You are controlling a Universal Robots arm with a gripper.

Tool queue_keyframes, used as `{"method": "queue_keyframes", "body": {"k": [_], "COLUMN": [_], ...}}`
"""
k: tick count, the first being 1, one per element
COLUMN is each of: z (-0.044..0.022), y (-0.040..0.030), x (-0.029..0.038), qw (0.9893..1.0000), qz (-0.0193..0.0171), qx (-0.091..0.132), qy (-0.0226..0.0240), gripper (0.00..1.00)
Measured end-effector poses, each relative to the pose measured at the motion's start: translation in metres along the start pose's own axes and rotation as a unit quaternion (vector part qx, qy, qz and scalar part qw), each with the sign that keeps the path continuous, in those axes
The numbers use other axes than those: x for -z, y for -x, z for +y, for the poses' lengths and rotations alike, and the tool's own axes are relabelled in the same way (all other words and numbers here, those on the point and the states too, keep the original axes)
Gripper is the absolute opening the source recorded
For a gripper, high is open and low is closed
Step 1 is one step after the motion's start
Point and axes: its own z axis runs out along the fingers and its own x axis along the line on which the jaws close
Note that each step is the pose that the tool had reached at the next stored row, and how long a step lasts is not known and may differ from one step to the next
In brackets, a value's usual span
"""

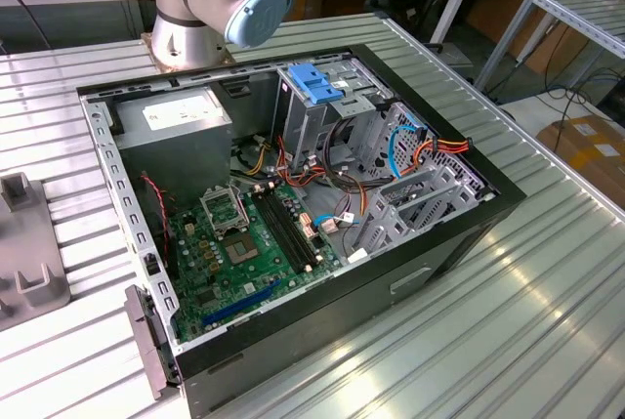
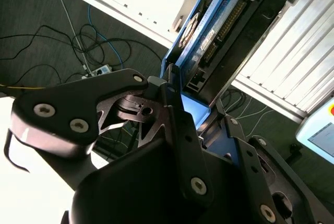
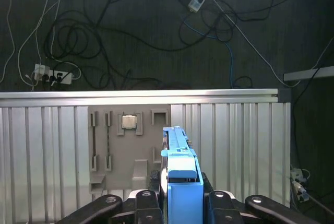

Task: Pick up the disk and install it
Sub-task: 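Pick up the disk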

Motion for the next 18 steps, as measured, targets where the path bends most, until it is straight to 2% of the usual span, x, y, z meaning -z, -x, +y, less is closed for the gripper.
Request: {"method": "queue_keyframes", "body": {"k": [6, 18], "z": [-0.0002, -0.0020], "y": [-0.0021, -0.0111], "x": [0.0000, 0.0001], "qw": [1.0000, 1.0000], "qz": [0.0000, 0.0013], "qx": [0.000, 0.000], "qy": [-0.0001, 0.0000], "gripper": [0.37, 0.37]}}
